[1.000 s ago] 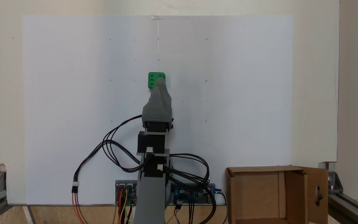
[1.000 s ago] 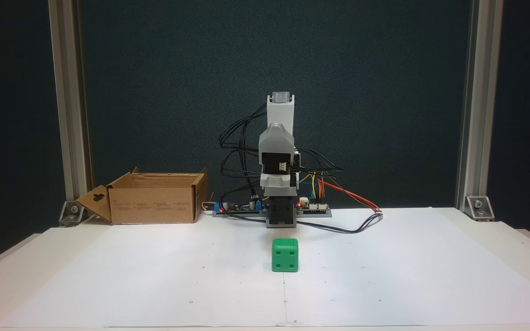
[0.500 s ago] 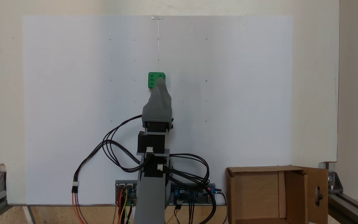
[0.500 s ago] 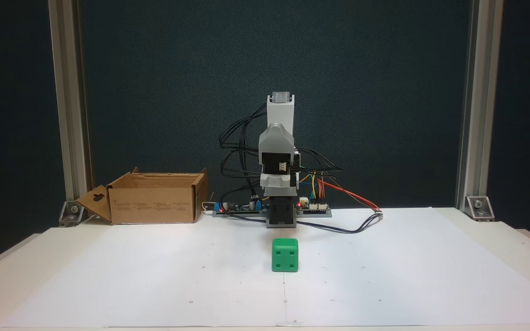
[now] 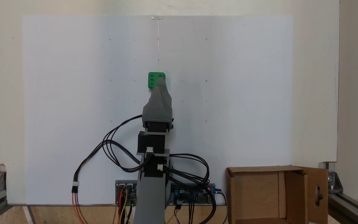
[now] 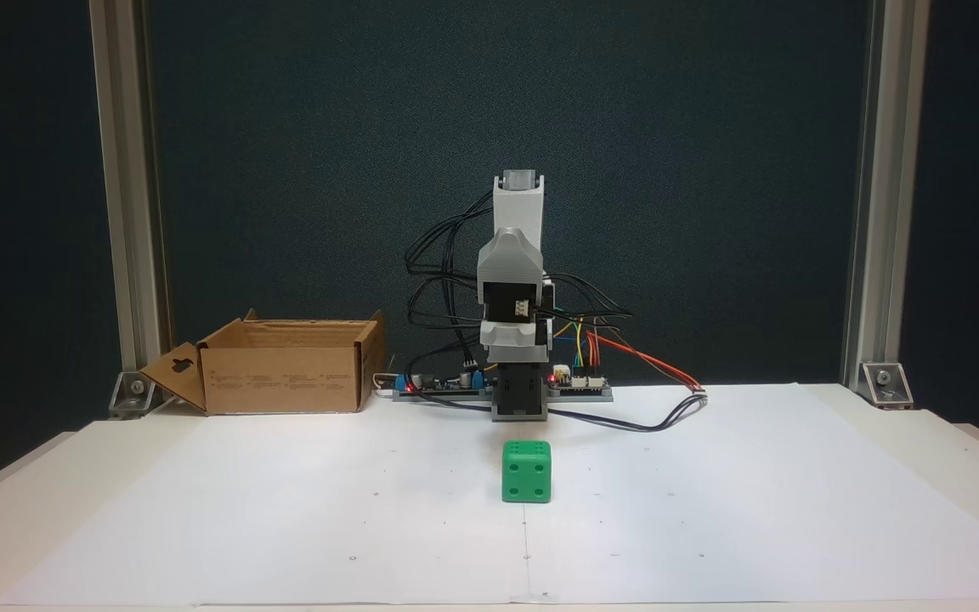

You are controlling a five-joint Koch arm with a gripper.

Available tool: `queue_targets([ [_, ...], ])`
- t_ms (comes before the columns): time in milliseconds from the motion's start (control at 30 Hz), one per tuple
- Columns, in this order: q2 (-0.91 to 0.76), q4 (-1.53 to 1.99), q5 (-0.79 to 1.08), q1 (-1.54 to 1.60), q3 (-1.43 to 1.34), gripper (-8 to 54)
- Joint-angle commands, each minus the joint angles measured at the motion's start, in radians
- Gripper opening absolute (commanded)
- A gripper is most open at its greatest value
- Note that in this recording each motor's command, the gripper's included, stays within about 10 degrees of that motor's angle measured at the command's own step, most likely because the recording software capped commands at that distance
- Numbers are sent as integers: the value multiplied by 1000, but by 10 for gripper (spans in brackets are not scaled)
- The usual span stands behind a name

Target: Grasp a green dice and put it in the bin.

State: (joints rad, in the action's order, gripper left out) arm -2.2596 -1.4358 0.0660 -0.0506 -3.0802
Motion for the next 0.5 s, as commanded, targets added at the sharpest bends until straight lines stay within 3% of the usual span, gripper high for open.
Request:
queue_targets([
  [0, -104, -18, -35, 2, -49, 446],
  [233, -104, 14, -35, 20, -40, 440],
  [467, -106, 318, -35, 9, 133, 442],
])
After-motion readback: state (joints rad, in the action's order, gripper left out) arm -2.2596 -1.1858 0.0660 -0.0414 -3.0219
